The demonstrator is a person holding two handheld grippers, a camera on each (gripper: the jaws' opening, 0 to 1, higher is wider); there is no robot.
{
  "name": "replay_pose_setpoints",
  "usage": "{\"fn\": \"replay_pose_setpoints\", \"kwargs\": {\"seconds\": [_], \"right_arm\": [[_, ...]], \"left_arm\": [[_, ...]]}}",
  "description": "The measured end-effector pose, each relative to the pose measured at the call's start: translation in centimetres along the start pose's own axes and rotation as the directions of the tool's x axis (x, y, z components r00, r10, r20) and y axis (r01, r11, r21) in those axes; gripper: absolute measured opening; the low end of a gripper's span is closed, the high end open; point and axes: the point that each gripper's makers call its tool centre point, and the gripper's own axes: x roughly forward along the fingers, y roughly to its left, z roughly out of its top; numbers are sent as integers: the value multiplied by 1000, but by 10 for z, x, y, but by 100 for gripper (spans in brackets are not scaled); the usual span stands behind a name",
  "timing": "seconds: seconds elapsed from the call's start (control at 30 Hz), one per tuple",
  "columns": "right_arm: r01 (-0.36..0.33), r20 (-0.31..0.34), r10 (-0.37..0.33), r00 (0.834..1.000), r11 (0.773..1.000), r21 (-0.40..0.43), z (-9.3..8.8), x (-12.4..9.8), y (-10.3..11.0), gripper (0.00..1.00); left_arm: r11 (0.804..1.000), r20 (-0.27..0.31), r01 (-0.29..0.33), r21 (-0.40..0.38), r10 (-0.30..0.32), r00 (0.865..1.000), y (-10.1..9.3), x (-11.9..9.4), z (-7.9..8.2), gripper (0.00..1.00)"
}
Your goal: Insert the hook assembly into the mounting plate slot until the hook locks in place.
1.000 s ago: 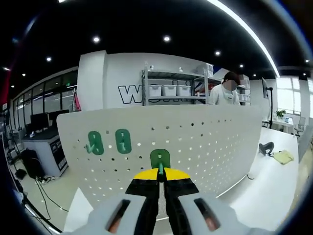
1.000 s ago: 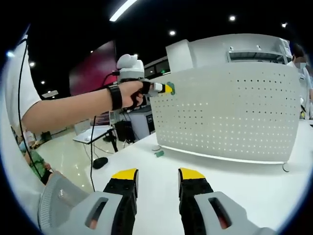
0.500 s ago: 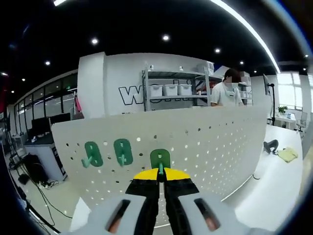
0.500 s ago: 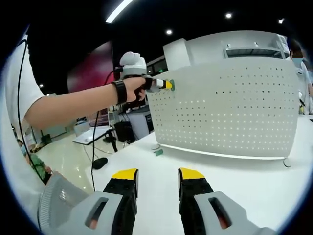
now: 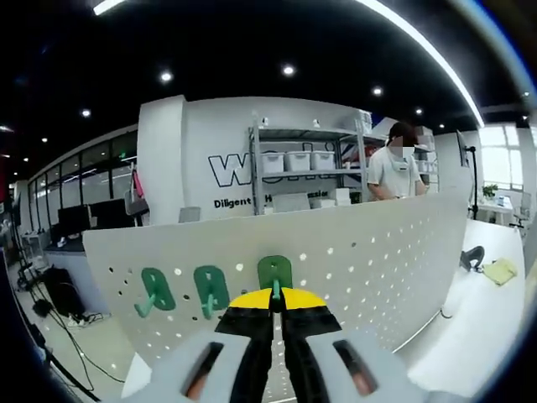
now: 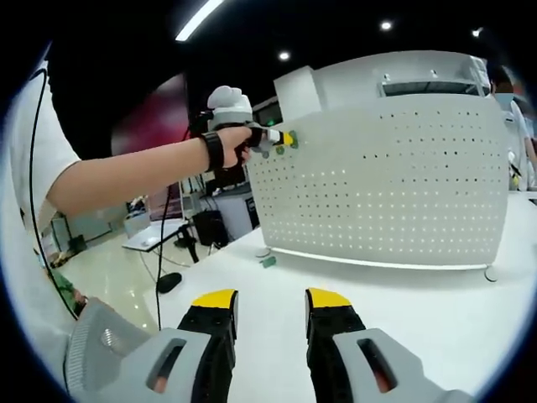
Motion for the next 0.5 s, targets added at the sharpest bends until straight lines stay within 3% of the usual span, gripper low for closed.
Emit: {"fn": "replay_pose_setpoints", "kwargs": {"seconds": [0.5], "right_arm": [[31,-7,-31,999,999,15,-4,-6,-6,32]], "left_arm": [[999,-9,-21,-37,21,1000,4,8,-3,2]]}}
